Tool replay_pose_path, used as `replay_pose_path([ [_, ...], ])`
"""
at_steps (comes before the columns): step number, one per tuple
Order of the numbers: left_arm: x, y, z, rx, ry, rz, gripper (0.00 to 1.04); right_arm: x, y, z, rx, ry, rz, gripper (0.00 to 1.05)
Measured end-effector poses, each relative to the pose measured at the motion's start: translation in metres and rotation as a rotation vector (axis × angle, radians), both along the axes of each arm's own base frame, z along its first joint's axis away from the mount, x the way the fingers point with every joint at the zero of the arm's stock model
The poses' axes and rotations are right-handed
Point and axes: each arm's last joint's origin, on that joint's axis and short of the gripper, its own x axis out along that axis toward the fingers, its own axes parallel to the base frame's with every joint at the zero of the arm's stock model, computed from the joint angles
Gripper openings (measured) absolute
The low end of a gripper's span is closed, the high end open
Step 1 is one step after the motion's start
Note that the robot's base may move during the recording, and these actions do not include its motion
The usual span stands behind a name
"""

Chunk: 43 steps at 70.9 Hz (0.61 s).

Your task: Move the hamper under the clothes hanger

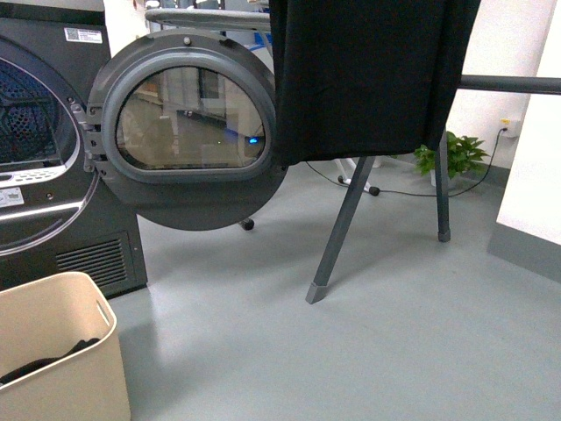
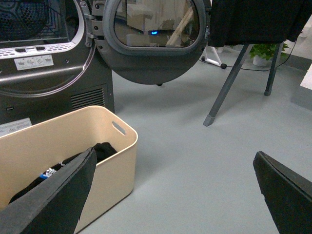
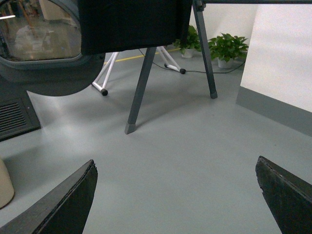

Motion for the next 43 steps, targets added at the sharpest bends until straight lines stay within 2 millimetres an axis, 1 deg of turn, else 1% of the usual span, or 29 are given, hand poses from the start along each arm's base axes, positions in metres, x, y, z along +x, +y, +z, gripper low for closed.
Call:
replay_pose_path([
  [43,0.0002,-0.0001,-0.0002,0.002,0.003,-0.002,0.98,0.0000,-0.0001,0.0001,0.000,-0.002,-0.002,0.97],
])
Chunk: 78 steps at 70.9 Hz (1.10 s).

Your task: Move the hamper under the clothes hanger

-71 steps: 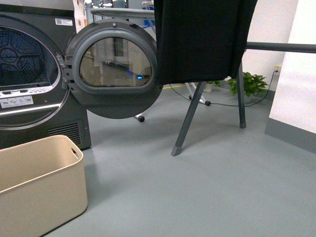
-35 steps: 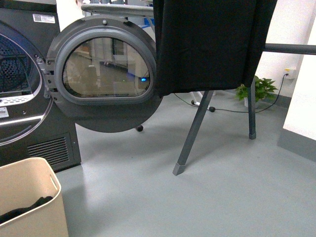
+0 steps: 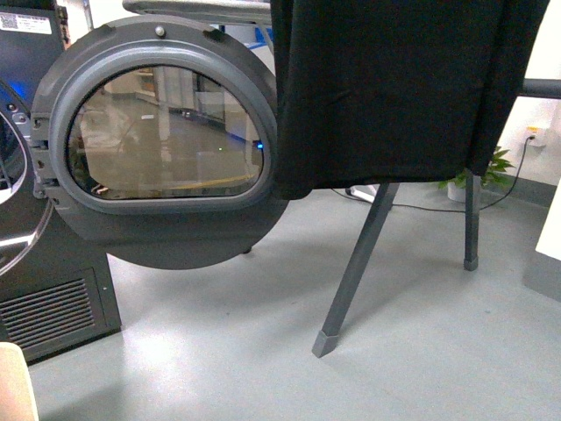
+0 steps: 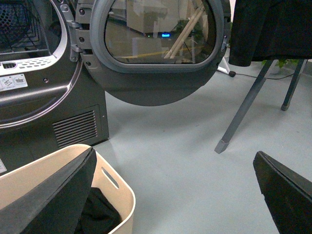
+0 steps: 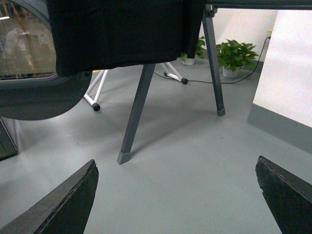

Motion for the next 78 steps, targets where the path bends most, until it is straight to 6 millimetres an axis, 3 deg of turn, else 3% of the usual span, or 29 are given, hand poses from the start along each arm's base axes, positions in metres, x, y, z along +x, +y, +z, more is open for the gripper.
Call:
replay_pose_path([
  [73,-0.0003,0.0002,0.0003,0.000,-0.004,0.003,0.98,0.0000,0.0001,0.0000,0.000,0.000,0.001,0.97],
  [75,0.0002,0.0006,-0.0006,-0.028,0.043,0.018,0.98,0.0000,0.0001,0.0000,0.000,0.000,0.001,0.97],
  [78,0.0039,0.0034,0.0005,-0.112,0.246,0.041,0.98,0.0004,0.0002,-0.0003,0.010,0.032,0.037,0.97],
])
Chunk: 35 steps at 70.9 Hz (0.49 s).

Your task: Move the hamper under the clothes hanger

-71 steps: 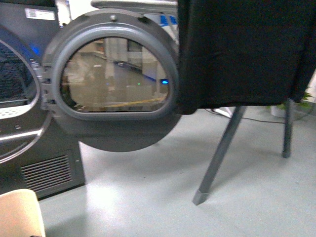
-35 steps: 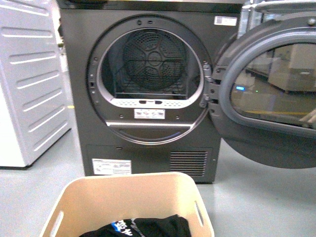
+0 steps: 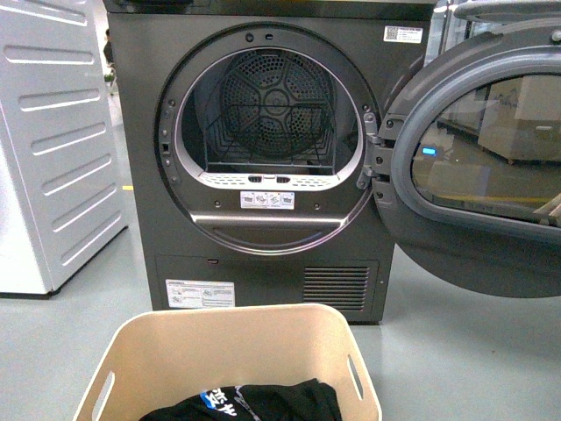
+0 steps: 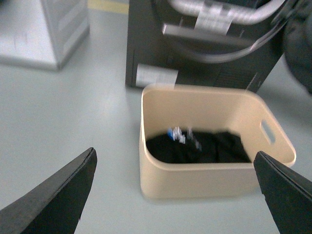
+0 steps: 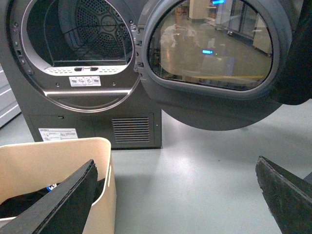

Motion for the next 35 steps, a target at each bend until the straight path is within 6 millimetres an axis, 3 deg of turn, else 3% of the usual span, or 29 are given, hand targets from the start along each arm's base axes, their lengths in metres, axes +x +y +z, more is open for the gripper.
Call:
replay_pose_path([
  [5,0.017,0.010,0.010,-0.100,0.166,0.063,0.98,0.008,0.000,0.010,0.082,0.185,0.186,0.97],
  [8,0.036,0.020,0.024,-0.125,0.203,0.120,0.98,0.024,0.002,0.025,0.099,0.227,0.257,0.97],
  [13,0.080,0.041,0.048,-0.115,0.204,0.215,0.98,0.064,0.010,0.056,0.071,0.237,0.305,0.97],
  [18,0.124,0.053,0.057,-0.111,0.252,0.205,0.98,0.106,0.020,0.070,0.059,0.296,0.320,0.97],
  [23,0.168,0.058,0.052,-0.098,0.357,0.117,0.98,0.153,0.034,0.065,0.051,0.421,0.326,0.97],
  [35,0.242,0.060,0.025,-0.031,0.477,-0.004,0.98,0.231,0.069,0.044,0.003,0.572,0.307,0.97],
])
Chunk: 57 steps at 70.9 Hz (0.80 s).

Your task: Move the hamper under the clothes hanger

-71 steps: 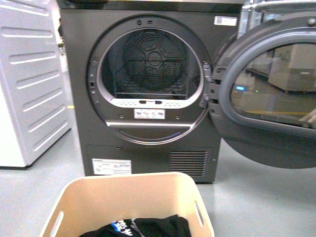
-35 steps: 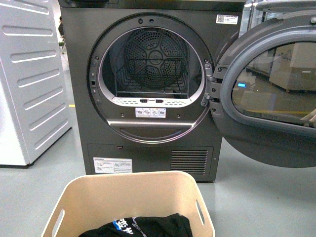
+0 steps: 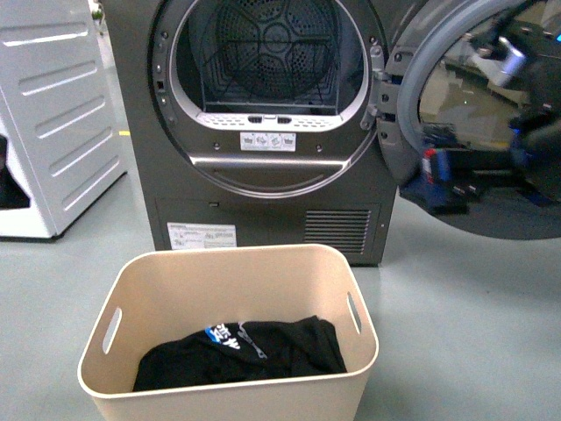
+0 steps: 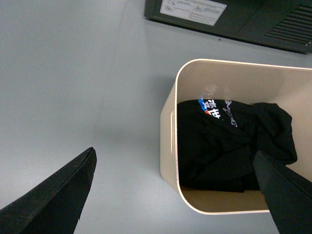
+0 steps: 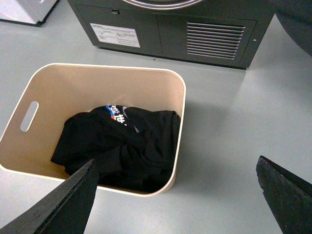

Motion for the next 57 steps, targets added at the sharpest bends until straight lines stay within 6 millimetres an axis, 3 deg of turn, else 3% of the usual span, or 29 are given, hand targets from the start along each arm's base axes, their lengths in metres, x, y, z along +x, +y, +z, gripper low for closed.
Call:
replay_pose_path([
  [7,0.032,-0.004,-0.018,0.016,0.081,-0.025,0.98,0.037,0.020,-0.014,-0.055,0.018,-0.011,0.97],
  [23,0.071,-0.009,-0.079,0.066,0.210,-0.014,0.98,0.091,0.052,-0.073,-0.141,0.104,0.005,0.97],
  [45,0.095,-0.013,-0.137,0.048,0.288,-0.019,0.98,0.122,0.069,-0.129,-0.233,0.165,0.008,0.97],
  [57,0.101,-0.024,-0.153,0.048,0.288,-0.046,0.98,0.134,0.065,-0.148,-0.249,0.183,-0.018,0.97],
])
